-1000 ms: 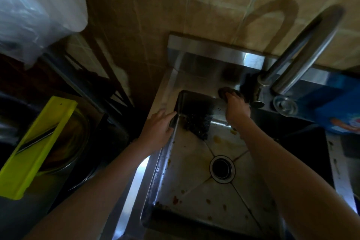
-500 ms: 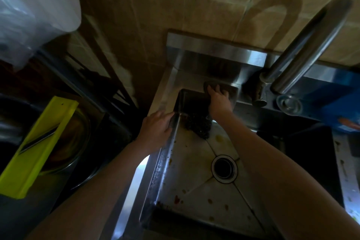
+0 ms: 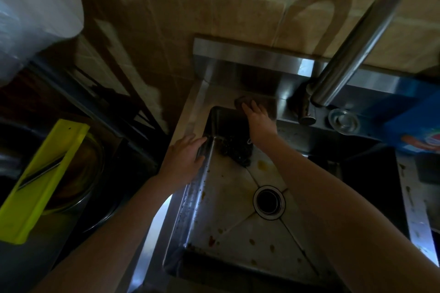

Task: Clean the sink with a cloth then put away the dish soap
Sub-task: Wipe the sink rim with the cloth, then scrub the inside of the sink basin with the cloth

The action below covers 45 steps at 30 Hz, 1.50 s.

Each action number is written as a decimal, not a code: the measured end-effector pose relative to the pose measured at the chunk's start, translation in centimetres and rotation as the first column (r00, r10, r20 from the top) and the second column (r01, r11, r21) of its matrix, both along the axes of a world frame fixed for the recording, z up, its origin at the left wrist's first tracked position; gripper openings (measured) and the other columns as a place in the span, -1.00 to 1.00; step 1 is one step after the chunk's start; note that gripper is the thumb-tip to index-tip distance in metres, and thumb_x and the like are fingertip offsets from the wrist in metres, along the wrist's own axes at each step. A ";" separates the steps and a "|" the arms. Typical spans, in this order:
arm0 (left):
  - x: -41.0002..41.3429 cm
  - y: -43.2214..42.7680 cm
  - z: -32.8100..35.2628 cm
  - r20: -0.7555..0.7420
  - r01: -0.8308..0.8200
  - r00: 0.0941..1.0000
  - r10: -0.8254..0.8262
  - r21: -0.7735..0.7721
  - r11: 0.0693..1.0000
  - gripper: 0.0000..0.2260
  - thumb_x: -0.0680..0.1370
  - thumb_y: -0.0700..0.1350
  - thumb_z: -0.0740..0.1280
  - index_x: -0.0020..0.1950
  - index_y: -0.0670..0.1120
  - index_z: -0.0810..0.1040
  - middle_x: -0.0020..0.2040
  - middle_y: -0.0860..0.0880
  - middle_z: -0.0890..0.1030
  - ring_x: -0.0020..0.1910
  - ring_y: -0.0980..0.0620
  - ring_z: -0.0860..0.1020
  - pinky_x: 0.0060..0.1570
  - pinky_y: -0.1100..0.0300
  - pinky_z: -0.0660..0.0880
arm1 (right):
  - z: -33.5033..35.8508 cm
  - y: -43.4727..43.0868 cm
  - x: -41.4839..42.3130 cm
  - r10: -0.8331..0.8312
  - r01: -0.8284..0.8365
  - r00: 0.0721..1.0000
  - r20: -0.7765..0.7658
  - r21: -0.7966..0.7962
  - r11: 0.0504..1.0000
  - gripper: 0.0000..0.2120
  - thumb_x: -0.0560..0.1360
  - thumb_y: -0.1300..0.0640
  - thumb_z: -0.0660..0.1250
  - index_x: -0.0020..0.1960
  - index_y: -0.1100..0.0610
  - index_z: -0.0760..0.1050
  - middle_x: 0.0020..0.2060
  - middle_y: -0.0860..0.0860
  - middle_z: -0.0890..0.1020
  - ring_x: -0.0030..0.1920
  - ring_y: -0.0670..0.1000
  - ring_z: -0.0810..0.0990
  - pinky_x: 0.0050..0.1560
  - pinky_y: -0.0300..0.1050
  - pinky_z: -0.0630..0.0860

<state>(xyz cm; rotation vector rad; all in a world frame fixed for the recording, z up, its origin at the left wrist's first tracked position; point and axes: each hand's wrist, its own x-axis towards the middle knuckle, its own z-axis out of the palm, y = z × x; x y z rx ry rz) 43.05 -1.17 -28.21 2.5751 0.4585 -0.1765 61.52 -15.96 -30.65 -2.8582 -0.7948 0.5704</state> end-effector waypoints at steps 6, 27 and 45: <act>-0.1 -1.2 0.1 -0.010 0.020 1.000 -0.020 -0.028 0.999 -0.56 0.55 -0.09 0.28 0.43 -0.01 0.33 0.42 -0.14 0.33 0.39 -0.15 0.28 0.34 -0.05 0.26 | -0.2 -4.1 0.7 -0.109 0.110 0.993 0.053 -0.018 0.994 -0.17 0.46 0.31 0.34 0.55 -0.03 -0.04 0.56 0.02 0.00 0.55 0.10 -0.03 0.47 0.18 0.12; -4.1 -1.6 1.3 0.052 0.125 0.991 -0.122 -0.047 0.991 -0.55 0.55 -0.07 0.29 0.44 0.01 0.31 0.39 -0.08 0.35 0.35 -0.10 0.33 0.28 0.01 0.28 | 0.9 -5.4 -7.9 -0.319 0.392 0.906 -0.278 0.265 0.881 -0.48 0.49 0.37 0.25 0.40 0.06 0.36 0.26 0.12 0.50 0.18 0.08 0.53 0.11 -0.13 0.51; -2.1 -10.4 3.1 0.008 0.282 0.959 -0.282 -0.066 0.957 -0.54 0.57 -0.05 0.25 0.46 0.05 0.26 0.47 -0.04 0.24 0.44 -0.08 0.22 0.39 -0.03 0.22 | 6.4 -19.8 -9.4 -0.592 0.613 0.777 -0.216 0.475 0.631 -0.55 0.46 0.41 0.22 0.28 0.11 0.50 0.13 0.13 0.61 0.16 0.10 0.55 0.04 -0.21 0.40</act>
